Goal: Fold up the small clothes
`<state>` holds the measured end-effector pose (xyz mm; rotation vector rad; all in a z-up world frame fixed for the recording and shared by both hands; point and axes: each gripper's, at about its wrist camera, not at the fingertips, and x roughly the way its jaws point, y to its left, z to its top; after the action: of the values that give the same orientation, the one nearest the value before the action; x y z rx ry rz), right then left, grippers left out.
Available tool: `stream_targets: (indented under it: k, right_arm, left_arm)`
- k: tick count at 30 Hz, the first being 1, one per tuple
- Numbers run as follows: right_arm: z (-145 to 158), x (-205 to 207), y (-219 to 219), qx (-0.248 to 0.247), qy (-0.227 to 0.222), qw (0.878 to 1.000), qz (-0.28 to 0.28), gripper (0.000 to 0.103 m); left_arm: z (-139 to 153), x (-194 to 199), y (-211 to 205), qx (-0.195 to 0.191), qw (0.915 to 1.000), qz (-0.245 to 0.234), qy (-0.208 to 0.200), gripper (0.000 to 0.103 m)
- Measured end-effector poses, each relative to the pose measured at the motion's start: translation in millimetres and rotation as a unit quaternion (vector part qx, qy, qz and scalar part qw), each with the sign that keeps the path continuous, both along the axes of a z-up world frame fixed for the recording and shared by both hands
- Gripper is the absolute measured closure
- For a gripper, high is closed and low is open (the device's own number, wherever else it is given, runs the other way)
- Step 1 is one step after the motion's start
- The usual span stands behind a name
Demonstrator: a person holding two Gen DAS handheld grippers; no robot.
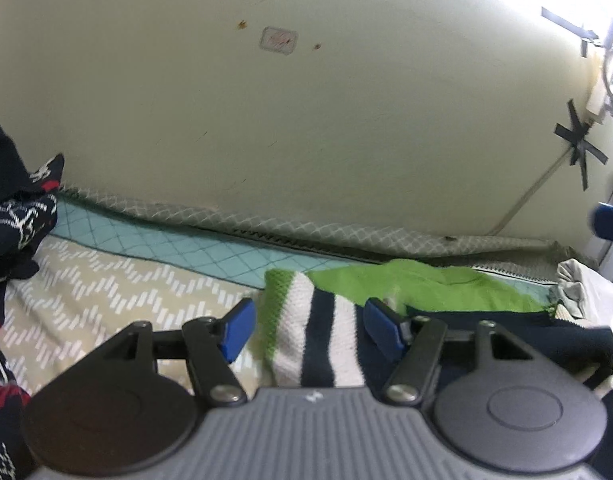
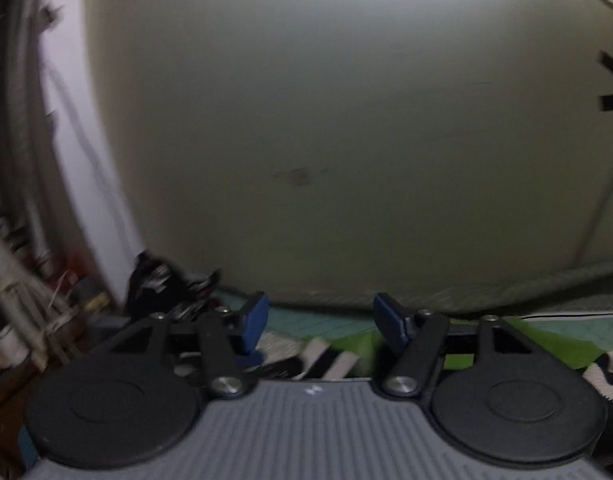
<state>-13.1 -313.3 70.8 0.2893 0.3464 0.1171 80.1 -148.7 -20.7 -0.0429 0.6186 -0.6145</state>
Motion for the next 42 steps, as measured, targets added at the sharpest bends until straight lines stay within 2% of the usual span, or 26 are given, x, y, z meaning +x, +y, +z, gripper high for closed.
stream_targets:
  k: [2, 6, 10, 13, 17, 21, 25, 30, 34, 35, 36, 37, 39, 42]
  right_arm:
    - [-0.6, -10.7, 5.7, -0.005, -0.021, 1.000, 0.023, 0.040]
    - [-5.9, -28.8, -14.3, 0.001, -0.037, 0.999, -0.011, 0.040]
    - [-28.9, -35.8, -56.9, 0.045, -0.007, 0.996, -0.080, 0.039]
    - [-60.0, -49.3, -80.9, 0.076, 0.021, 0.989, -0.123, 0.039]
    - [-79.7, -55.9, -95.1, 0.078, 0.047, 0.985, -0.147, 0.041]
    - [-71.0, -47.9, -90.2, 0.029, 0.044, 0.990, -0.130, 0.041]
    - [-62.9, -15.5, -64.6, -0.061, 0.053, 0.994, -0.080, 0.041]
    - [-77.7, 23.6, -37.1, -0.116, 0.090, 0.989, -0.032, 0.040]
    - [-99.7, 59.6, -19.5, -0.166, 0.137, 0.976, -0.017, 0.041]
    - [-105.8, 67.3, -17.5, -0.184, 0.146, 0.972, -0.016, 0.058]
    - [-110.1, 73.8, -16.0, -0.212, 0.153, 0.965, -0.025, 0.096]
    - [-110.7, 79.1, -18.1, -0.228, 0.156, 0.961, -0.029, 0.103]
    - [-94.6, 79.4, -32.7, -0.200, 0.134, 0.969, -0.061, 0.103]
    - [-45.8, 65.4, -60.0, -0.154, 0.056, 0.978, -0.126, 0.103]
  left_arm:
    - [-2.8, 1.8, -0.8, 0.002, 1.0000, 0.001, 0.009, 0.042]
    - [-4.5, -0.5, -5.2, 0.011, 0.9999, -0.004, 0.004, 0.042]
    - [-6.2, -3.4, -7.1, 0.016, 0.9998, -0.013, 0.003, 0.037]
    - [-6.7, -4.8, -10.5, 0.018, 0.9997, -0.017, 0.000, 0.032]
    - [-4.9, -2.3, -8.4, 0.002, 0.9996, -0.024, 0.013, 0.032]
    - [-2.9, 1.7, -2.4, -0.021, 0.9990, -0.024, 0.031, 0.032]
    - [-0.2, 3.0, 4.2, -0.030, 0.9989, -0.016, 0.033, 0.032]
    - [1.0, 4.8, 5.1, -0.039, 0.9983, -0.018, 0.040, 0.032]
    - [-0.8, 4.6, 1.9, -0.032, 0.9984, -0.020, 0.041, 0.032]
    - [-0.7, 4.9, 2.2, -0.033, 0.9984, -0.020, 0.041, 0.032]
    - [-0.5, 4.8, 2.8, -0.034, 0.9983, -0.020, 0.042, 0.032]
    - [0.0, 5.0, 3.7, -0.036, 0.9983, -0.018, 0.042, 0.032]
    - [0.8, 6.0, 5.1, -0.041, 0.9981, -0.017, 0.042, 0.032]
    - [1.0, 6.5, 6.4, -0.047, 0.9977, -0.017, 0.046, 0.032]
